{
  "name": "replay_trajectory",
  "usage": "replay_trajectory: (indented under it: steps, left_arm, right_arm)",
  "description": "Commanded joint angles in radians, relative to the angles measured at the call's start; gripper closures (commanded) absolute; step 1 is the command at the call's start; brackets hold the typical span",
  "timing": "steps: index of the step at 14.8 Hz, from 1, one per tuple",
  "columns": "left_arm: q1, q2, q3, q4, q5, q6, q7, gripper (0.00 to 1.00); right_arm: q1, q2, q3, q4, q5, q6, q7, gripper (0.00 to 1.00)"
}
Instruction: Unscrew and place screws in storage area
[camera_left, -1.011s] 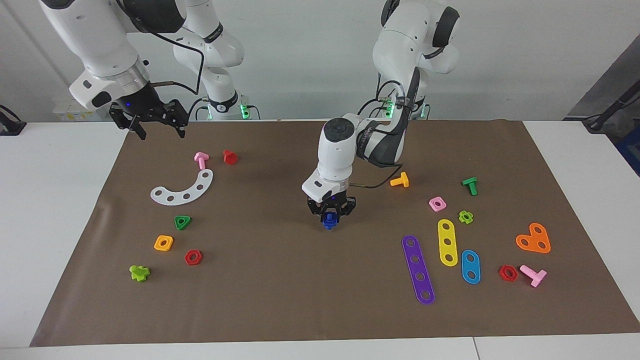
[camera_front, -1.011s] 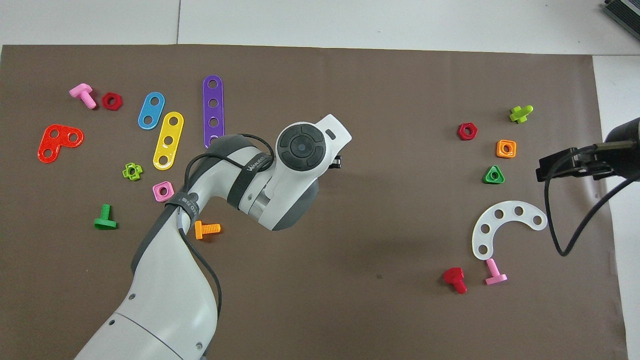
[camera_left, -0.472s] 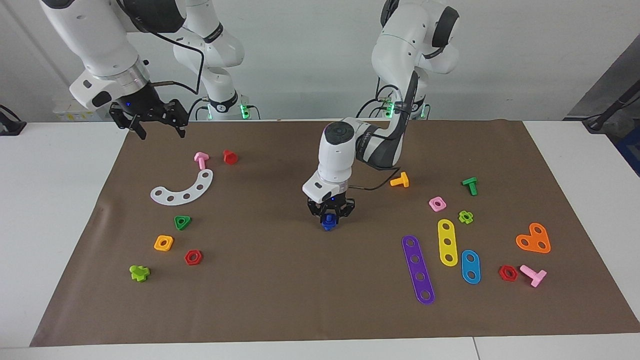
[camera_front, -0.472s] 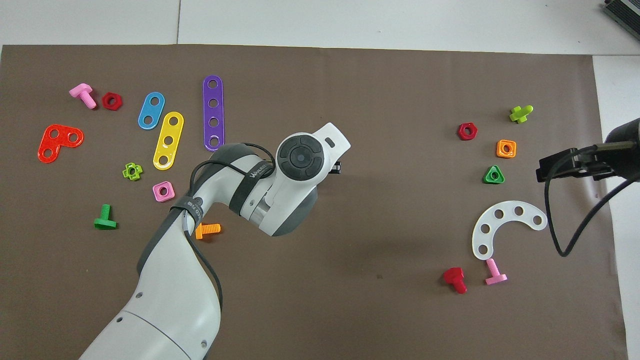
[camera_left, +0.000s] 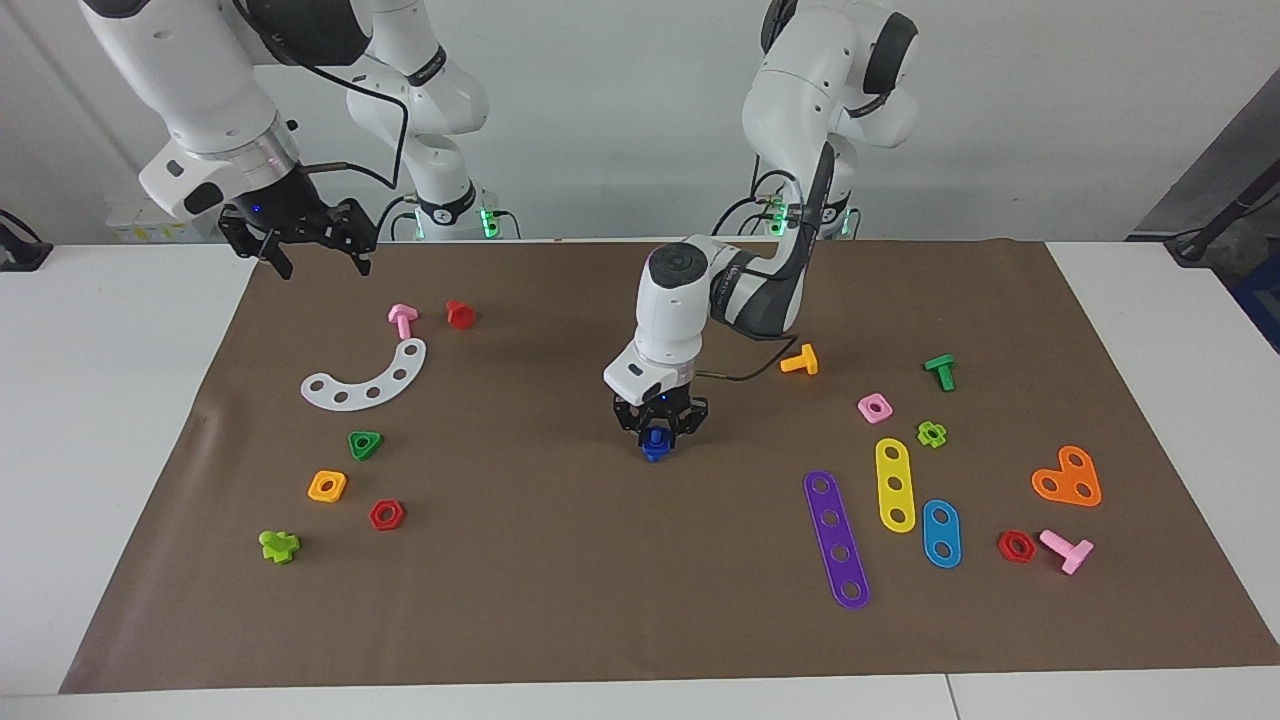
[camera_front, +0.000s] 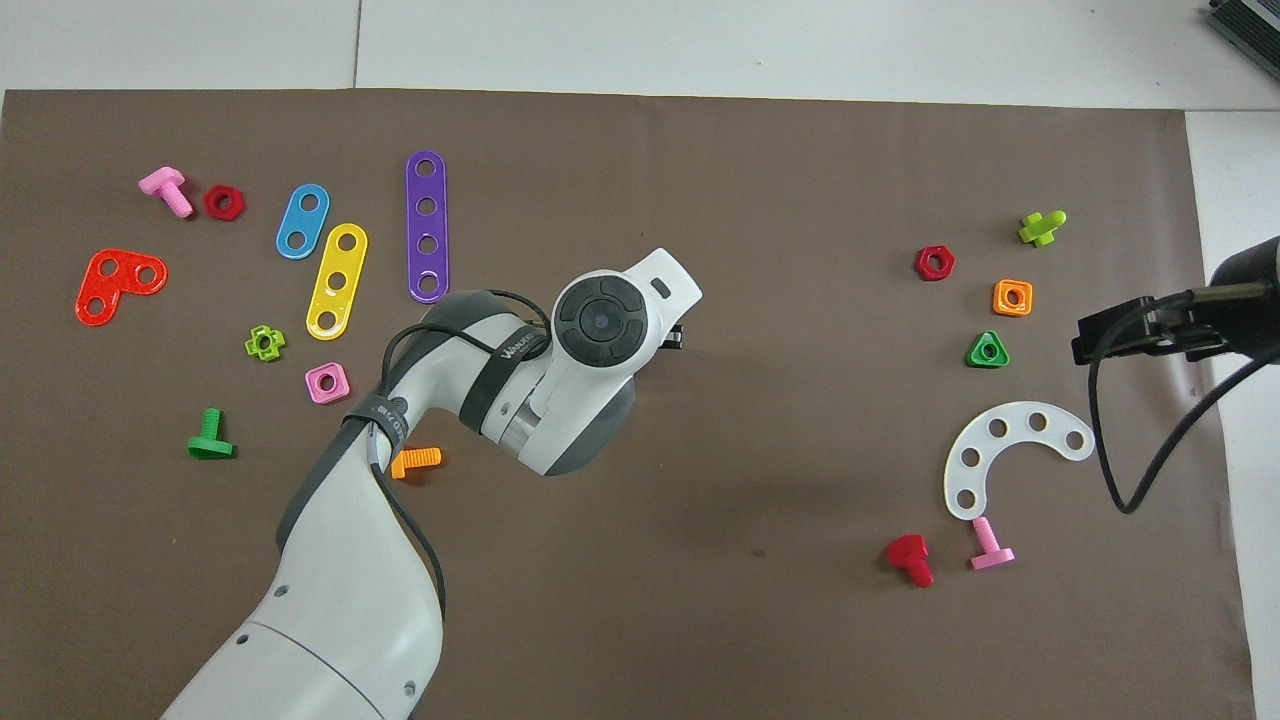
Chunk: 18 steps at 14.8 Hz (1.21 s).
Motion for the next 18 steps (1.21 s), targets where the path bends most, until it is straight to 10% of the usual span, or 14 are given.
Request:
replay_trajectory:
  steps: [1,15,18]
  left_arm:
    - [-0.018,-0.037,0.014,-0.066,0.028,0.046,-0.015,0.52]
    - [-0.018,-0.038,0.014,-0.066,0.028,0.054,-0.015,0.42]
    - [-0.02,-0.038,0.016,-0.057,0.028,0.045,-0.016,0.83]
  right_arm:
    - [-0.018,-0.029,0.01,-0.038,0.007,0.026,-0.011,0.0]
    - [-0.018,-0.029,0.01,-0.04,0.007,0.026,-0.011,0.0]
    - [-0.018,-0.031,0.01,-0.041,0.007,0.026,-0.011,0.0]
